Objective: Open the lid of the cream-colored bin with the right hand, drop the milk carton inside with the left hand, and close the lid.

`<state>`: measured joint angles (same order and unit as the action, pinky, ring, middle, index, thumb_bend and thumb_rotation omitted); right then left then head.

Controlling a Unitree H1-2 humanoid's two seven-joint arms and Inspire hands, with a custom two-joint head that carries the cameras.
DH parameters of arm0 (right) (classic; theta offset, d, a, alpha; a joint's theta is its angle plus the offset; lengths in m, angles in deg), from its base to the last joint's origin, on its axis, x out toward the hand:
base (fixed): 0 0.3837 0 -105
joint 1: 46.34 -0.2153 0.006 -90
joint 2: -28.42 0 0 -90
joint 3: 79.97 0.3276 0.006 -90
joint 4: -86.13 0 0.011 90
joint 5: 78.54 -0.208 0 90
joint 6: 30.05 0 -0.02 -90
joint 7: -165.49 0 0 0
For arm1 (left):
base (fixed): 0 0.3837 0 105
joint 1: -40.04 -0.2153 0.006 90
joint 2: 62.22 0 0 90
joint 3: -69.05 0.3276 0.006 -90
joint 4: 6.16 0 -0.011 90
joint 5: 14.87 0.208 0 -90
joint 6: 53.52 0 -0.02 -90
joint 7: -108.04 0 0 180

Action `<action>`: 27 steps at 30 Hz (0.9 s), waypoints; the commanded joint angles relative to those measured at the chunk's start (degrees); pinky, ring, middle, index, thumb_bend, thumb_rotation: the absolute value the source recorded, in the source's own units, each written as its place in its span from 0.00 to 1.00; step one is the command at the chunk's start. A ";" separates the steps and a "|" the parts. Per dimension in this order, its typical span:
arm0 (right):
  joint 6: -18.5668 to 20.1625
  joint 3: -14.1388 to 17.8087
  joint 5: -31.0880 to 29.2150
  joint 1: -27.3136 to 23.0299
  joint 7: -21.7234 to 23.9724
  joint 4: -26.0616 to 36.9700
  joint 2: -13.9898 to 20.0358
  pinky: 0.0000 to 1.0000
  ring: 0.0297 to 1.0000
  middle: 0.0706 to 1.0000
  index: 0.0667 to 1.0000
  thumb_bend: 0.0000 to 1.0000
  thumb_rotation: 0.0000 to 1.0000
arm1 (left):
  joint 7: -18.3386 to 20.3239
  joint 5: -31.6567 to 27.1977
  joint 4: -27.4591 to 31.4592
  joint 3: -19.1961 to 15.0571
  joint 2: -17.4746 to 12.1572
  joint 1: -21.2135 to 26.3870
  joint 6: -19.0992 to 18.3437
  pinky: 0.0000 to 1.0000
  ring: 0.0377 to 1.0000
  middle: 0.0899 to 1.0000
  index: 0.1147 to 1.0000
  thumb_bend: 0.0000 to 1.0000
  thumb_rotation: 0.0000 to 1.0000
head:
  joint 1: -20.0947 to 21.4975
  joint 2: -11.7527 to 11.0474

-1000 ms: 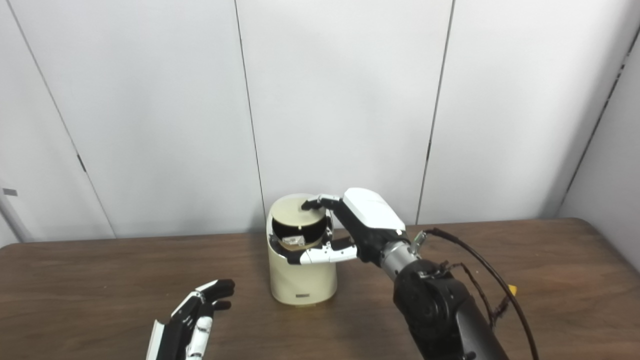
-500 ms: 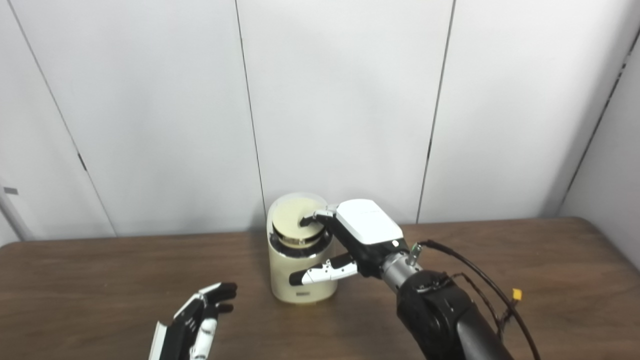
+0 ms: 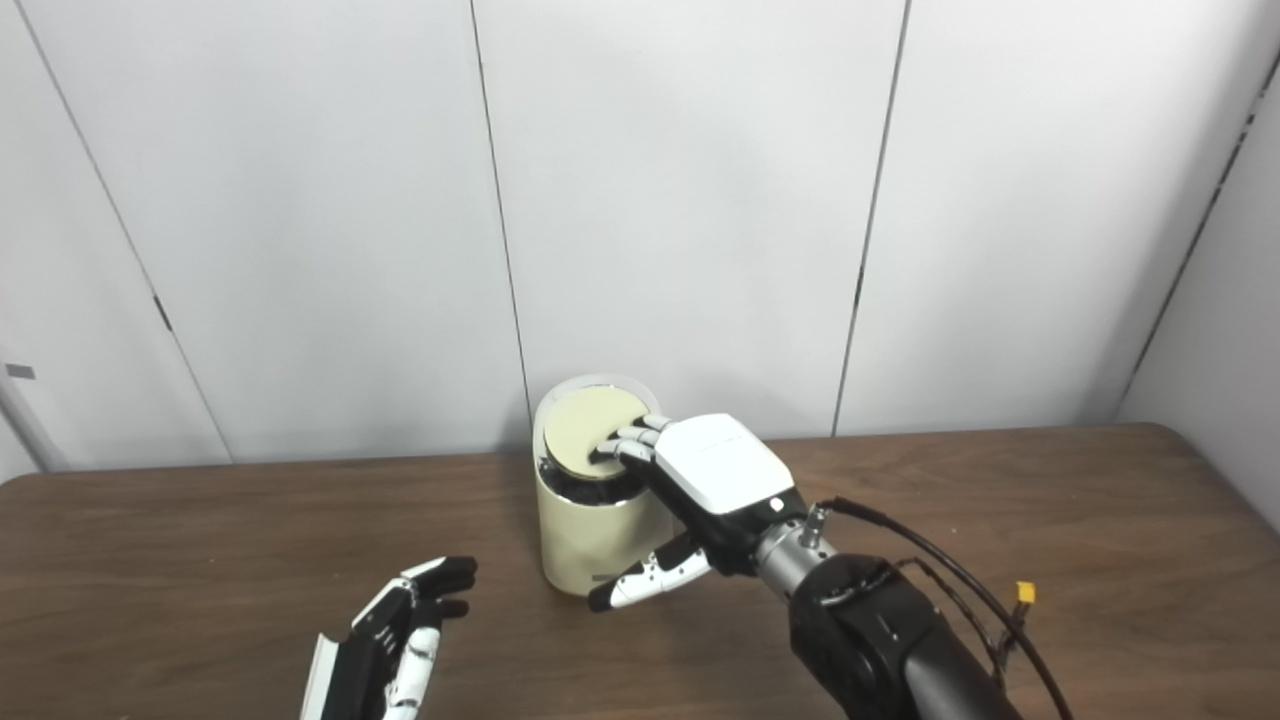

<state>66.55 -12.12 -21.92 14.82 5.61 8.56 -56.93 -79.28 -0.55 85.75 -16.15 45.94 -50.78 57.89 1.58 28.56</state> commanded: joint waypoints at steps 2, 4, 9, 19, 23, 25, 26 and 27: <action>-0.70 -0.82 2.03 -1.22 1.78 0.64 0.01 0.83 0.93 0.87 0.82 0.80 0.68 | -0.69 0.89 -0.87 0.29 0.57 -0.71 0.91 0.68 0.74 0.73 0.70 0.29 0.76 | 0.12 0.07; -0.64 -1.03 3.11 -1.27 2.36 0.74 0.04 0.84 0.93 0.87 0.83 0.80 0.69 | -0.51 0.69 -0.81 0.32 0.50 -0.72 0.86 0.68 0.74 0.73 0.71 0.29 0.76 | 0.15 0.08; -0.52 -0.84 4.14 -1.23 3.40 0.91 -0.22 0.86 0.94 0.88 0.83 0.79 0.69 | -0.51 0.69 -0.87 0.35 0.51 -0.69 1.14 0.68 0.74 0.73 0.71 0.28 0.76 | 0.15 0.08; 1.28 -0.43 6.40 -1.24 9.31 1.37 -0.55 0.87 0.94 0.88 0.83 0.79 0.72 | -0.22 0.79 1.02 0.47 0.76 -1.59 0.18 0.68 0.74 0.73 0.70 0.29 0.74 | -0.17 1.20; 1.27 -0.31 6.44 -1.27 10.21 1.02 -0.65 0.88 0.94 0.87 0.82 0.79 0.73 | -0.12 0.71 1.45 0.46 0.93 -1.82 0.14 0.68 0.74 0.73 0.70 0.29 0.73 | -0.28 1.45; 1.28 -0.40 6.49 -1.30 10.46 0.40 -0.70 0.87 0.93 0.86 0.82 0.80 0.73 | 0.00 0.29 1.82 0.43 1.14 -2.00 -0.14 0.68 0.74 0.73 0.69 0.29 0.72 | -0.37 1.62; 1.30 -0.43 6.54 -1.30 10.56 0.23 -0.72 0.87 0.93 0.86 0.82 0.80 0.74 | 0.06 0.09 1.97 0.42 1.23 -2.07 -0.28 0.68 0.74 0.73 0.69 0.29 0.71 | -0.38 1.64; 1.33 -0.52 6.70 -1.31 10.71 0.08 -0.73 0.87 0.93 0.86 0.81 0.80 0.74 | 0.11 -0.08 2.07 0.40 1.29 -2.15 -0.32 0.68 0.74 0.73 0.69 0.30 0.70 | -0.40 1.72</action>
<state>67.08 -12.28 -15.76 13.99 13.07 9.85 -57.79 -78.94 -0.36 86.80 -15.96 46.70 -51.93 57.51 1.14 30.23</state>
